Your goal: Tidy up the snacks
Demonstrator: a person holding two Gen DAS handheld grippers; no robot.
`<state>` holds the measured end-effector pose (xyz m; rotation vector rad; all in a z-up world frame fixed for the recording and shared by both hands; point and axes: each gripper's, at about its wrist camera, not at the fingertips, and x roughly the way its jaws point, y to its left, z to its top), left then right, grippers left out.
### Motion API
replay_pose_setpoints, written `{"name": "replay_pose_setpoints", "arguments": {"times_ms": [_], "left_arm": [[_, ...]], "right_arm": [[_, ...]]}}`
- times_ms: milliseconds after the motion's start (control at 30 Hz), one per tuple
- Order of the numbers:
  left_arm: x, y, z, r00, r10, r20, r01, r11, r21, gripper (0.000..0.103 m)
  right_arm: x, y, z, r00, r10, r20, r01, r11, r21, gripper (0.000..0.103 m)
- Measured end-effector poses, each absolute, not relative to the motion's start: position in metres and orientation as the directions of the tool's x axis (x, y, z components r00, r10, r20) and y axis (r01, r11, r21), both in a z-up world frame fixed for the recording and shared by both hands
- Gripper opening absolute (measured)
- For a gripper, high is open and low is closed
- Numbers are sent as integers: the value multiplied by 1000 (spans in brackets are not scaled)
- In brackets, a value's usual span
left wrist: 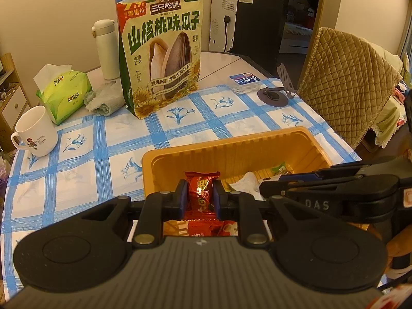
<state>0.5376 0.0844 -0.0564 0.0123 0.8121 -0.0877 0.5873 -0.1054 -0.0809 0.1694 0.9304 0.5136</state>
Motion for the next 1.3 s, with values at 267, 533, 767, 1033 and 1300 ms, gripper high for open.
{"name": "replay_pose_setpoints", "arguments": {"times_ms": [267,533,767,1033,1300], "left_arm": [[540,84,-59,681,-74,-728,85,996,-22,19],[545,81,-60,686,-75,-724,90,996,-18,20],[537,80,-58,702,-65,-709,86,996,-7,39],[504,87,-53,692,-54,-720,38,999,-37,55],[454,74,-33,707,-22,-707,-26,998,-57,71]], "right_arm": [[585,-112,-81,487,490,-723,-342,869,358,29],[581,-119,-78,498,491,-715,-334,869,365,29],[566,-128,-69,543,486,-685,-338,873,352,68],[540,-145,-65,545,482,-686,-353,874,334,81],[503,-169,-52,568,496,-657,-384,866,322,91]]}}
